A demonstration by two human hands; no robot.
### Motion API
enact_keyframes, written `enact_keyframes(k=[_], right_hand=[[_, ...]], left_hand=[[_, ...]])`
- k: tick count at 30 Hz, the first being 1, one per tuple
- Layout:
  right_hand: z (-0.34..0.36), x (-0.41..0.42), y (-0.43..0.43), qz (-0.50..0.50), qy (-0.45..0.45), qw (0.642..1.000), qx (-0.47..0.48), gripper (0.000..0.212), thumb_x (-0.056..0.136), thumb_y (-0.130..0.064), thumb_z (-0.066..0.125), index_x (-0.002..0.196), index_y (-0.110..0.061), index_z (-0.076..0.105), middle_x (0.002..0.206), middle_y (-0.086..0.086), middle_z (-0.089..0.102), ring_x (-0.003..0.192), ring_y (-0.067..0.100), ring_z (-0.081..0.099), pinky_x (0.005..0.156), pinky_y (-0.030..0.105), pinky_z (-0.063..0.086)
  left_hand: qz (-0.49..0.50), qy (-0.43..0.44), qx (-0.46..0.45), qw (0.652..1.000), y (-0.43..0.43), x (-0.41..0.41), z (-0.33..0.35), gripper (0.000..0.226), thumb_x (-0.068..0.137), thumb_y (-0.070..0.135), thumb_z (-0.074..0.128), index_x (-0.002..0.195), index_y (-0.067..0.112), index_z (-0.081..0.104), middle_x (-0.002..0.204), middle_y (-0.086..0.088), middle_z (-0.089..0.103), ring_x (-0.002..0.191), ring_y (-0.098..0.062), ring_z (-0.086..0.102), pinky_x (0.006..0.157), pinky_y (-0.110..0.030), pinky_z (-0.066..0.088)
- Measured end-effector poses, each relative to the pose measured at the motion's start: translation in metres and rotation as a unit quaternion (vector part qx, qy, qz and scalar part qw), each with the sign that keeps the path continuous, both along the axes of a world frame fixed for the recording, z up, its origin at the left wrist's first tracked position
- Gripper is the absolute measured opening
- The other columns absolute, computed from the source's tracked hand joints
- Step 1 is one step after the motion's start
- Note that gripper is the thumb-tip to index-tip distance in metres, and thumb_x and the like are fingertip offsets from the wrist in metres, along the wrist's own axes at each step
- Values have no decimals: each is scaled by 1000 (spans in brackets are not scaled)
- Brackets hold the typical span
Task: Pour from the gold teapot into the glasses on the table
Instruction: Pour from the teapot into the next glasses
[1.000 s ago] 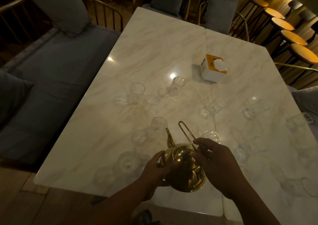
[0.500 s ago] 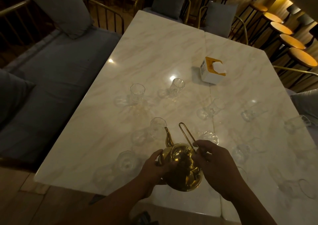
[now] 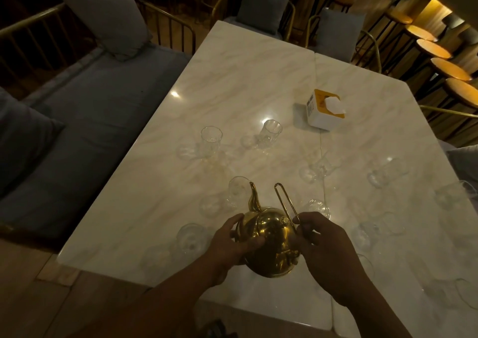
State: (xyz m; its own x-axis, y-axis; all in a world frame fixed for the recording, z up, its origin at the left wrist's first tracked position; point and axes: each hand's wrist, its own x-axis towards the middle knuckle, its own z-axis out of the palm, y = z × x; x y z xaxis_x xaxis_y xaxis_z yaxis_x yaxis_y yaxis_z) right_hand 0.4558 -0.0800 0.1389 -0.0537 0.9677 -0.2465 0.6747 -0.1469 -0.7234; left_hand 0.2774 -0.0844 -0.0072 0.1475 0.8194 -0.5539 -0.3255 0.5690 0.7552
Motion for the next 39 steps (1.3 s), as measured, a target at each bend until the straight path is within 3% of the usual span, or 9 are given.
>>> enact_keyframes(k=[4, 7, 10, 14, 18, 22, 27, 32, 39], right_hand=[[6, 0, 0, 6, -6, 1000, 19, 31, 84, -7, 71, 97, -33, 62, 79, -6, 66, 82, 10, 68, 76, 29, 56], [14, -2, 2, 16, -4, 1000, 26, 31, 84, -7, 71, 99, -32, 62, 77, -6, 66, 81, 10, 68, 75, 29, 56], [26, -6, 6, 27, 4, 999, 33, 31, 84, -8, 71, 100, -32, 61, 79, -5, 67, 82, 8, 68, 69, 18, 50], [48, -20, 15, 36, 14, 998, 49, 35, 84, -8, 72, 94, -39, 58, 77, -8, 68, 79, -9, 65, 60, 8, 43], [66, -43, 33, 39, 16, 997, 62, 35, 84, -8, 71, 92, -40, 59, 78, -16, 67, 80, -8, 65, 70, 13, 49], [77, -74, 58, 30, 20, 997, 75, 38, 85, -8, 70, 89, -44, 57, 80, -9, 69, 78, -12, 64, 60, 7, 44], [72, -117, 87, 2, 31, 997, 74, 36, 84, -6, 70, 93, -38, 60, 82, -6, 69, 81, 1, 68, 63, 10, 47], [63, -152, 111, -25, 17, 997, 66, 31, 86, -5, 68, 102, -30, 61, 82, -6, 68, 77, 0, 68, 58, 10, 47], [49, -185, 127, -71, -14, 997, 38, 30, 87, -14, 68, 115, -24, 63, 88, -6, 70, 92, 14, 69, 81, 29, 53]], left_hand=[[7, 9, 8, 1000, 2, -2, 9, 79, 61, 31, 94, 125, 47, 50, 134, -5, 54, 120, -31, 56, 82, -47, 61], [9, 13, 22, 1000, 5, -5, 19, 82, 57, 33, 93, 125, 46, 50, 132, -4, 55, 118, -29, 56, 76, -40, 62], [19, 13, 44, 999, 9, -10, 32, 79, 61, 29, 92, 126, 44, 50, 128, -2, 56, 114, -24, 57, 68, -32, 61], [27, 23, 73, 997, 20, -25, 48, 71, 67, 25, 90, 124, 45, 51, 121, 5, 56, 110, -19, 58, 69, -31, 61], [30, 29, 81, 996, 43, -48, 63, 81, 59, 33, 93, 128, 44, 52, 128, -1, 56, 116, -26, 58, 75, -37, 63], [27, 26, 81, 996, 69, -77, 70, 95, 49, 41, 94, 134, 41, 52, 130, -5, 57, 113, -26, 60, 74, -38, 63], [4, 29, 72, 997, 105, -120, 66, 108, 39, 50, 95, 136, 40, 51, 133, -7, 57, 116, -30, 59, 80, -47, 62], [-21, 25, 44, 998, 131, -151, 56, 111, 34, 53, 97, 135, 41, 52, 132, -8, 57, 115, -31, 60, 83, -50, 61], [-59, 20, 10, 998, 148, -176, 40, 109, 38, 51, 95, 137, 37, 53, 128, -10, 61, 112, -32, 63, 82, -51, 61]])
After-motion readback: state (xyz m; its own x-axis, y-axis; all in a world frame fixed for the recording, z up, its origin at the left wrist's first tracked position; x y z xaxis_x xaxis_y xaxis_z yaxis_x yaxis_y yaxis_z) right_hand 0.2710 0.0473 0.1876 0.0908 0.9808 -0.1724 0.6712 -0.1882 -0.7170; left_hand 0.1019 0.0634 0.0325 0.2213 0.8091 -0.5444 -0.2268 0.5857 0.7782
